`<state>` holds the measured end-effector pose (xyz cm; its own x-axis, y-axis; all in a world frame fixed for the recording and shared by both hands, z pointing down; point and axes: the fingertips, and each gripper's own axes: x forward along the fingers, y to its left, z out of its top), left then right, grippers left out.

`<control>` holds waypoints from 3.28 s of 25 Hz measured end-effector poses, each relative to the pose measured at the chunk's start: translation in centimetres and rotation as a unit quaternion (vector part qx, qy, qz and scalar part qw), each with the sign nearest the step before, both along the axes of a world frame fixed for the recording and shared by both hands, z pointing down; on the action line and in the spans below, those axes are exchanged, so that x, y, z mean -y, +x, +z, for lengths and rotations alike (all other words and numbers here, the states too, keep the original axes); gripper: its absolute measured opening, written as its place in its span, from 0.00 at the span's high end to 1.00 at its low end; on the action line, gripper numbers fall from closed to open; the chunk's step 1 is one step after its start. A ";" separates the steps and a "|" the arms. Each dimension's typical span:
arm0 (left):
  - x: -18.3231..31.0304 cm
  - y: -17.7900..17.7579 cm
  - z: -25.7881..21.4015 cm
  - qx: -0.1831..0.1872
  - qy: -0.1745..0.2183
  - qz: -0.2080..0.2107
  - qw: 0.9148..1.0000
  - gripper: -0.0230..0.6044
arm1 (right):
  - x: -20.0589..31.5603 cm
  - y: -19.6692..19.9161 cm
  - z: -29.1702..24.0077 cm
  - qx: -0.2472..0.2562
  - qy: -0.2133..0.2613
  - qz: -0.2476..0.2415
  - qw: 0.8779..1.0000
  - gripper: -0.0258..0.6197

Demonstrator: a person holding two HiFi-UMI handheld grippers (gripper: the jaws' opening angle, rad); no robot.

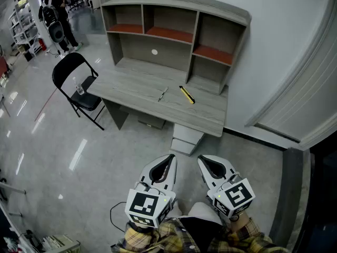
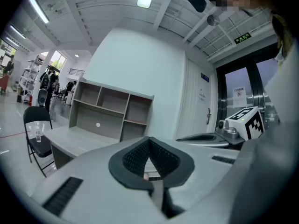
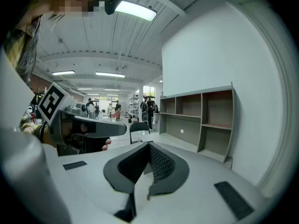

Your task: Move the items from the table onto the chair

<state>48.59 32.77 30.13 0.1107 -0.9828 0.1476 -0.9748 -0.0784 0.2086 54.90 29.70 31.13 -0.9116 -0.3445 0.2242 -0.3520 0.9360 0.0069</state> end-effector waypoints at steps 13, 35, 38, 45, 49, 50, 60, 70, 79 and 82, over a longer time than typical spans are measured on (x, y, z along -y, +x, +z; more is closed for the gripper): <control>1.3 2.7 0.4 0.022 -0.013 0.017 1.000 0.96 | 1.5 2.7 -0.4 0.041 -0.017 0.013 0.999 0.93; 14.6 -6.9 4.0 0.005 -0.062 -0.035 0.997 0.96 | 14.8 -7.3 3.6 0.019 -0.074 -0.048 0.996 0.93; 19.4 -9.5 2.8 0.016 -0.067 -0.037 0.997 0.96 | 19.6 -9.6 2.4 0.029 -0.081 -0.052 0.995 0.93; 27.1 -14.3 0.7 0.025 -0.066 -0.056 0.996 0.96 | 27.6 -14.1 1.1 0.055 -0.108 -0.076 0.990 0.93; 29.2 -16.9 1.2 0.024 -0.068 -0.083 0.994 0.96 | 30.1 -16.8 1.7 0.052 -0.117 -0.104 0.986 0.93; 29.5 -17.6 1.4 0.023 -0.069 -0.090 0.993 0.96 | 30.6 -17.5 1.9 0.051 -0.119 -0.111 0.985 0.93; 32.6 -26.1 2.3 -0.001 -0.062 -0.125 0.990 0.96 | 33.5 -25.6 3.1 0.018 -0.121 -0.144 0.982 0.93; 38.1 -38.7 4.4 -0.008 -0.081 -0.010 0.997 0.96 | 36.8 -37.8 5.6 -0.005 -0.130 -0.037 0.991 0.93; 41.7 -44.1 7.0 0.003 -0.134 0.160 0.978 0.96 | 37.9 -44.0 6.6 -0.043 -0.113 0.115 0.986 0.93; 42.6 -43.3 8.3 0.003 -0.155 0.212 0.965 0.96 | 37.7 -42.4 7.7 -0.060 -0.127 0.174 0.975 0.93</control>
<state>5.30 -9.82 38.48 0.4921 -0.7575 0.4289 -0.8697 -0.4061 0.2807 12.47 -7.95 38.87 -0.7120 -0.5475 0.4398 -0.6589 0.7374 -0.1486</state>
